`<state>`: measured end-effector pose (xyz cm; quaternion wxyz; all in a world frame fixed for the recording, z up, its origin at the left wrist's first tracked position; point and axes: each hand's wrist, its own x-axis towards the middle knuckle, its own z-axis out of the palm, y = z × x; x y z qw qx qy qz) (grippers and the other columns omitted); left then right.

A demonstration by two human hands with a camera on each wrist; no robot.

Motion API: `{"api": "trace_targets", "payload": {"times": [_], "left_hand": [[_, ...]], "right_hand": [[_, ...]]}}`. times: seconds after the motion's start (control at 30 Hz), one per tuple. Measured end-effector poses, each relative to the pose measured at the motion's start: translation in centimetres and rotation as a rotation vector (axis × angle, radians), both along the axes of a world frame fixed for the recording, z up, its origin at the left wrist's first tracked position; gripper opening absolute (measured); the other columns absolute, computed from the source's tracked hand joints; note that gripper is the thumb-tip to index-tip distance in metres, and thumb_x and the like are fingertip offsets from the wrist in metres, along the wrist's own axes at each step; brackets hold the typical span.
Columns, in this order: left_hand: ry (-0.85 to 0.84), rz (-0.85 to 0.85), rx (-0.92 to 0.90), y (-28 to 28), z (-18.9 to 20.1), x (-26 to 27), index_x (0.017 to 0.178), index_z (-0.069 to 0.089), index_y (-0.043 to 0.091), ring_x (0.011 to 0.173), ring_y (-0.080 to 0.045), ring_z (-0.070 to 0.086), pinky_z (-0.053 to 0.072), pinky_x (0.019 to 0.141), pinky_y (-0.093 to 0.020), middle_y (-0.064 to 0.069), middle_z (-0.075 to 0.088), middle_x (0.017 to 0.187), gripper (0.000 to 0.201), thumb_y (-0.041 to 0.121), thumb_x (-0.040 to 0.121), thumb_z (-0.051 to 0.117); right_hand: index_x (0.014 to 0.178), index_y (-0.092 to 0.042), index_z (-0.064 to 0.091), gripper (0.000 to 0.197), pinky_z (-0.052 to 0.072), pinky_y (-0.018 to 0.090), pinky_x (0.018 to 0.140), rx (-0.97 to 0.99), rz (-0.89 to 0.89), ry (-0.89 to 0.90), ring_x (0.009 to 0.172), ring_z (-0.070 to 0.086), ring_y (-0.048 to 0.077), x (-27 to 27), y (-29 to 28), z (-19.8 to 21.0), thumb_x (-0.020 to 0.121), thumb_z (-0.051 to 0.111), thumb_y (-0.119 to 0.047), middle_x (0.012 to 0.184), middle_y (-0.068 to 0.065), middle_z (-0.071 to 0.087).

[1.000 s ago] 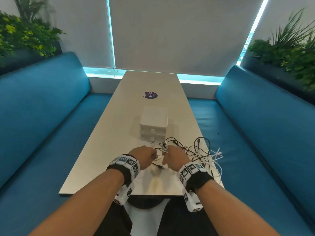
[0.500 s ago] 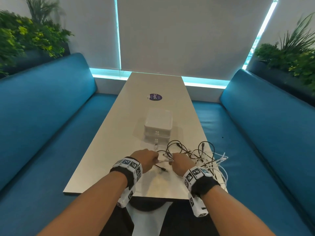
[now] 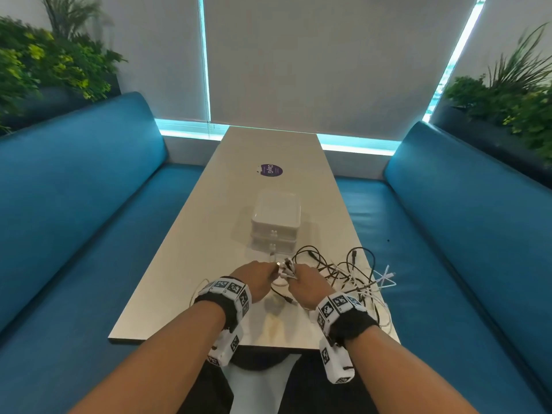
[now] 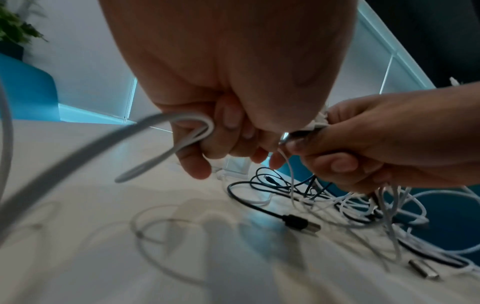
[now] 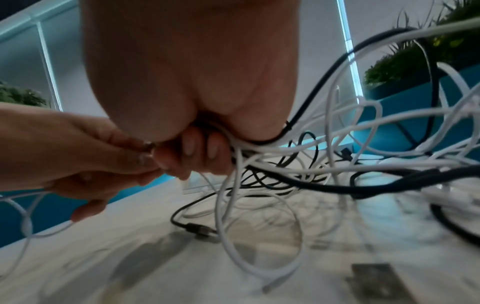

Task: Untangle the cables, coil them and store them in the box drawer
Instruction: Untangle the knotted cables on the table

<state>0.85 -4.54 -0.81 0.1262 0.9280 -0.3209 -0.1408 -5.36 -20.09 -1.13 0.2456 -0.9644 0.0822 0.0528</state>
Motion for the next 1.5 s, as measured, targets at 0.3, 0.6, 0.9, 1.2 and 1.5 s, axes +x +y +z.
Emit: {"api": "trace_targets", "payload": {"times": [0.3,0.6,0.9,1.2,1.5], "left_hand": [[0.066,0.036,-0.003,0.9,0.6,1.1,0.093,0.05,0.018,0.086,-0.025,0.054,0.04,0.076,-0.032,-0.011,0.064,0.107,0.02,0.027,0.107,0.038],[0.038,0.073,0.059,1.4,-0.2,0.9,0.095,0.053,0.016,0.086,-0.027,0.056,0.045,0.078,-0.035,-0.01,0.063,0.102,0.023,0.028,0.106,0.036],[0.098,0.022,0.069,-0.3,-1.2,0.1,0.106,0.063,0.012,0.094,-0.032,0.063,0.051,0.082,-0.039,-0.014,0.068,0.107,0.026,0.025,0.103,0.041],[0.079,0.016,0.053,-0.4,-0.5,0.2,0.115,0.061,0.01,0.104,-0.033,0.061,0.049,0.089,-0.039,-0.015,0.064,0.116,0.029,0.023,0.107,0.036],[0.002,0.057,0.077,0.0,-1.0,0.8,0.101,0.057,0.018,0.101,-0.031,0.062,0.048,0.085,-0.038,-0.011,0.066,0.112,0.028,0.034,0.107,0.035]], "right_hand": [[0.11,-0.014,0.062,0.023,0.052,0.038,0.085,-0.108,-0.136,0.029,0.099,0.063,0.029,-0.1,-1.9,0.2,0.096,0.043,-0.019,0.109,0.01,0.066],[0.11,-0.011,0.06,0.025,0.05,0.038,0.082,-0.055,-0.289,-0.098,0.1,0.062,0.037,0.6,-2.5,0.7,0.095,0.042,-0.022,0.11,0.016,0.066],[0.078,-0.017,0.062,0.008,0.055,0.043,0.077,0.068,0.007,-0.04,0.081,0.064,0.025,-0.3,0.2,1.4,0.077,0.057,-0.011,0.086,0.005,0.068],[0.111,-0.011,0.061,0.025,0.052,0.039,0.086,-0.112,-0.059,0.015,0.102,0.062,0.032,-0.5,-1.4,-0.2,0.094,0.044,-0.016,0.109,0.014,0.066],[0.106,-0.014,0.059,0.024,0.051,0.038,0.081,-0.053,-0.146,-0.047,0.099,0.063,0.034,-0.8,-1.5,-0.6,0.091,0.041,-0.016,0.105,0.014,0.067]]}}
